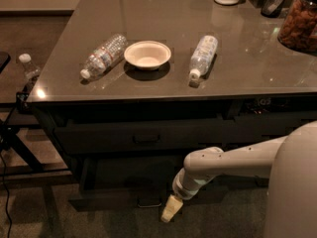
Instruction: Open middle drawer
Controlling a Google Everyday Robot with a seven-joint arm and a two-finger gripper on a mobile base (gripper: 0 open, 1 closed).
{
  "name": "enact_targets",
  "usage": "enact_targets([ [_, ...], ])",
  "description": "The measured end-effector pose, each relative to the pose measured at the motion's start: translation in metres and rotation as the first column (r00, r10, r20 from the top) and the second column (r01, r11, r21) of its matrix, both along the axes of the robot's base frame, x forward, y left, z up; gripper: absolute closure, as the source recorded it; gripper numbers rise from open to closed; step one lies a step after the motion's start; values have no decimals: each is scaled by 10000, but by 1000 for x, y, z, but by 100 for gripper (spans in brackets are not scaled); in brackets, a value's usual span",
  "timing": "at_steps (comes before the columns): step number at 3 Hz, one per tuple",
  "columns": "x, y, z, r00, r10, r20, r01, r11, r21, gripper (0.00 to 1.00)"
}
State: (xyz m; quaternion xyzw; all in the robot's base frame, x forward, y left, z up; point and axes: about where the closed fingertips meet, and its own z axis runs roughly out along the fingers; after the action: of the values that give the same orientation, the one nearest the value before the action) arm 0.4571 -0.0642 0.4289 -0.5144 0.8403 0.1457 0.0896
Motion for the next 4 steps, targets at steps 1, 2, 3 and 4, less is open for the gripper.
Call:
enact_targets([
  [1,0,0,0,10000,0,-1,0,10000,-1,0],
  [2,-34,-27,1,9987,-196,-462,172,9985,-515,0],
  [3,-61,-48,2,9947,-470,-910,402,9964,-744,0],
  [4,-72,-57,-6,9910,-571,-1211,504,9971,-575,0],
])
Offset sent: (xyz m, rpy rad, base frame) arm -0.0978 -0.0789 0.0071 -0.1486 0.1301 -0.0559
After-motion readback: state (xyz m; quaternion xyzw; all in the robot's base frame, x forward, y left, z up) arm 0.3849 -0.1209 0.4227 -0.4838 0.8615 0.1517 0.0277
